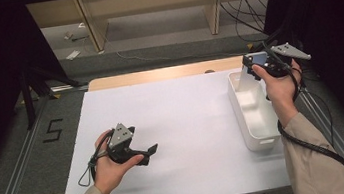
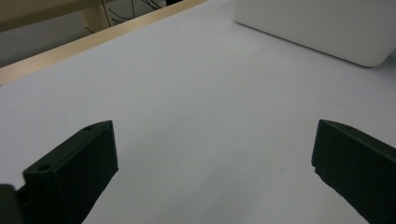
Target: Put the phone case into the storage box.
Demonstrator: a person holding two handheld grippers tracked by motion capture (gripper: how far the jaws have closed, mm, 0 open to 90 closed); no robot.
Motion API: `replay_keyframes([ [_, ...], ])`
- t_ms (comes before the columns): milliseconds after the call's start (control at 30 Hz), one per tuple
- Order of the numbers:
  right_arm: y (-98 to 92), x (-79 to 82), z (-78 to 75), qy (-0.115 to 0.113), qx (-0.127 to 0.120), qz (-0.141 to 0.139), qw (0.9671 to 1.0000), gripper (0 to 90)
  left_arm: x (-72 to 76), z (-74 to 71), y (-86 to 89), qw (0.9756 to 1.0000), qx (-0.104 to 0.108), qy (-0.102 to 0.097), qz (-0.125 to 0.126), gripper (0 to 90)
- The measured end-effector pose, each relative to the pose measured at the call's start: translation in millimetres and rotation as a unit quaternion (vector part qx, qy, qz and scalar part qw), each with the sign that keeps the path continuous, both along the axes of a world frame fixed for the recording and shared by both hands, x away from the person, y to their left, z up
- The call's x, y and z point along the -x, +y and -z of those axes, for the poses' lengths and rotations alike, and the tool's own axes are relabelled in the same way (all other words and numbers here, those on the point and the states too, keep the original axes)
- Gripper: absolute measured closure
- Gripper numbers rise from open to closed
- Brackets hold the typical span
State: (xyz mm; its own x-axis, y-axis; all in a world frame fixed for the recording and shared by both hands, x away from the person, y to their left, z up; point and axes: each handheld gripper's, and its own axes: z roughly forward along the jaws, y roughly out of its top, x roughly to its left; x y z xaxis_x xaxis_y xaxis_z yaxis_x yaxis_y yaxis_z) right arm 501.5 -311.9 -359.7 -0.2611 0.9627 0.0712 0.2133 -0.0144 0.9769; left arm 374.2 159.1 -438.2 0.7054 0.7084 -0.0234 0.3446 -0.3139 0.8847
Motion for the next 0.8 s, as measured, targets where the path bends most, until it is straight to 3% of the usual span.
replay_keyframes([
  [800, 3.0, -7.8, 1.3, 0.0, 0.006, -0.001, 1.0, 18.3, -0.1, 0.2, -0.5, 1.0, -0.001, 0.0, 0.001, 0.0],
])
